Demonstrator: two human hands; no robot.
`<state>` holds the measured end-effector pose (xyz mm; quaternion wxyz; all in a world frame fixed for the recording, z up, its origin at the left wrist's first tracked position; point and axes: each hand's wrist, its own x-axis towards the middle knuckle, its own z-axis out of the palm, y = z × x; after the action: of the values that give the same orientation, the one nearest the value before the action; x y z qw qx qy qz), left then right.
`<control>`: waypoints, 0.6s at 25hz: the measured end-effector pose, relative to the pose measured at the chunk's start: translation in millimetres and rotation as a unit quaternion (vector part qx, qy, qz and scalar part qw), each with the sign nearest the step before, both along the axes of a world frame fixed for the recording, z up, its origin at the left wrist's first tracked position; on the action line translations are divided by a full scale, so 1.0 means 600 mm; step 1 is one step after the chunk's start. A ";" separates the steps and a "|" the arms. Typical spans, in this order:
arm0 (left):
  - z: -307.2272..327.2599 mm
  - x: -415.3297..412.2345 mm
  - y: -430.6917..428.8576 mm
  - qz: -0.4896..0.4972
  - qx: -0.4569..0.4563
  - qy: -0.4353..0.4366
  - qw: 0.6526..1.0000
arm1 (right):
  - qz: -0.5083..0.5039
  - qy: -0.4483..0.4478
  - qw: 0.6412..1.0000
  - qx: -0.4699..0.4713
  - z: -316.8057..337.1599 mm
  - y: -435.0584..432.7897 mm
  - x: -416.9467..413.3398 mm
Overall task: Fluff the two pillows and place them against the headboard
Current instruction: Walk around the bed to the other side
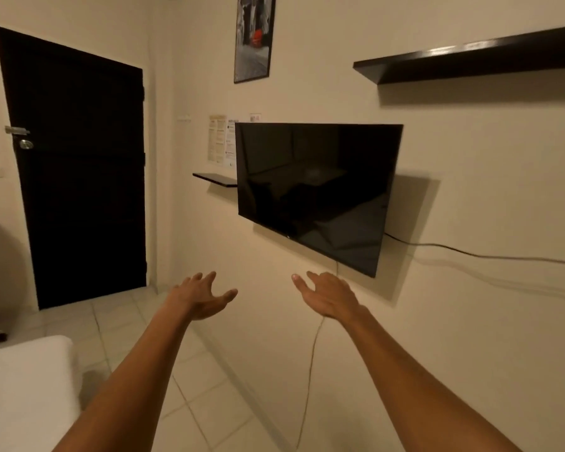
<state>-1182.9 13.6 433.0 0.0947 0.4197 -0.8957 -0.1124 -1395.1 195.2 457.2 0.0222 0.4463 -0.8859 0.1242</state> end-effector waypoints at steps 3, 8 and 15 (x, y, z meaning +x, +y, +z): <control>-0.024 -0.037 -0.106 0.033 0.005 0.023 0.999 | 0.037 -0.015 0.999 0.004 -0.028 -0.129 -0.051; -0.038 -0.066 -0.228 0.068 -0.032 0.041 0.996 | 0.085 0.003 0.996 -0.017 -0.020 -0.306 -0.105; -0.017 -0.052 -0.379 0.137 -0.024 0.021 0.990 | 0.132 0.017 0.991 0.012 -0.003 -0.531 -0.149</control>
<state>-1213.9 -213.9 423.0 0.1379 0.5336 -0.8300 -0.0857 -1484.7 -123.6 455.6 0.0151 0.5614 -0.8204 0.1080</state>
